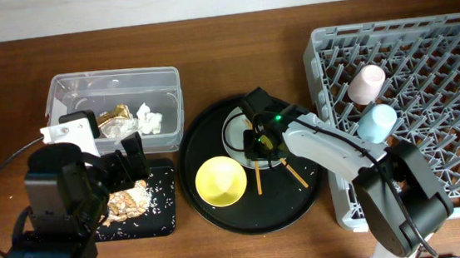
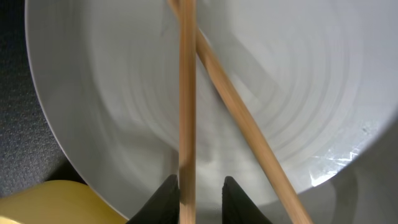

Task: Sort waste into correct bins and load items into the dishwasher rack
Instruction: 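Grasp one wooden chopstick on the white plate with the right gripper, then carry the chopstick into the dish rack and release it, then grasp the second wooden chopstick on the white plate with the right gripper, then carry the second chopstick into the dish rack and release it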

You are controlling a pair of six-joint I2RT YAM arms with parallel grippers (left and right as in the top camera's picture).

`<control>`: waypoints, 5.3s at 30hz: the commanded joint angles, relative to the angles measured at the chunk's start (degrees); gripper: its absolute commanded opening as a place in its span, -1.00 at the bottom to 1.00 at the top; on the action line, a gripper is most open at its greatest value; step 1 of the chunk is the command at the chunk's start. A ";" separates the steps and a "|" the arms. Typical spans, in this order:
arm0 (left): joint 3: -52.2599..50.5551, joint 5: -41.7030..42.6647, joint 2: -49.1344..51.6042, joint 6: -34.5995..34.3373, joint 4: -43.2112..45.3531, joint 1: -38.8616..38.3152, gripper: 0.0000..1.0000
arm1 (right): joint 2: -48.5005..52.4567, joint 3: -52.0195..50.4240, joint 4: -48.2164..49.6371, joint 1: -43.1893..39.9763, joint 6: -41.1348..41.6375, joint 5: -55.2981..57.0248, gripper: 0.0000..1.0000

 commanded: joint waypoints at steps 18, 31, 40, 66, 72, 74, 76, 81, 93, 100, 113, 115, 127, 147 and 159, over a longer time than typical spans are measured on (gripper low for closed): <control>0.68 -0.83 -0.17 -0.59 0.13 0.28 0.99 | 3.19 -0.24 1.88 0.37 0.17 1.05 -0.83; 0.68 -0.83 -0.17 -0.59 0.13 0.28 0.99 | 0.26 9.18 -5.49 0.13 -6.97 -2.67 -0.91; 0.68 -0.83 -0.17 -0.59 0.13 0.28 0.99 | -1.77 29.94 -34.01 -4.96 -18.29 9.81 -0.92; 0.68 -0.83 -0.20 -0.59 0.13 0.28 0.99 | -1.11 28.30 -42.12 -26.10 -26.71 10.27 -0.91; 0.68 -0.83 -0.20 -0.59 0.13 0.28 0.99 | -1.11 28.30 -42.16 -26.10 -26.69 10.23 -0.26; 0.68 -0.83 -0.20 -0.59 0.13 0.28 0.99 | -1.11 28.30 -42.16 -26.10 -26.69 10.23 -0.24; 0.68 -0.83 -0.17 -0.59 0.13 0.28 0.99 | -1.11 28.26 -42.16 -26.10 -26.69 10.23 -0.21; 0.68 -0.83 -0.17 -0.57 0.13 0.28 0.99 | -1.11 28.26 -42.18 -26.01 -26.67 8.24 -0.19; 0.68 -0.83 -0.17 -0.59 0.13 0.28 0.99 | -1.11 28.26 -42.47 -20.61 -36.61 -19.10 -0.17; 0.68 -0.85 -0.17 -0.59 0.13 0.28 0.99 | -1.09 22.88 -32.35 -11.21 -36.57 -13.62 -0.17; 0.68 -0.83 -0.17 -0.59 0.13 0.28 0.99 | -1.09 -0.24 -2.67 -4.98 -29.44 2.73 -0.02; 0.68 -0.85 -0.17 -0.59 0.13 0.28 0.99 | -1.09 -0.24 -2.73 -4.98 -29.42 2.69 -0.03; 0.68 -0.83 -0.20 -0.59 0.13 0.28 0.99 | -1.09 -2.99 -1.88 -4.98 -29.22 1.88 -0.27; 0.68 -0.83 -0.17 -0.59 0.11 0.28 0.99 | -2.12 16.72 -21.88 -5.05 -31.28 -0.92 -0.92; 0.68 -0.83 -0.20 -0.57 0.13 0.28 0.99 | -2.14 25.81 -36.26 -15.30 -30.53 6.12 -0.91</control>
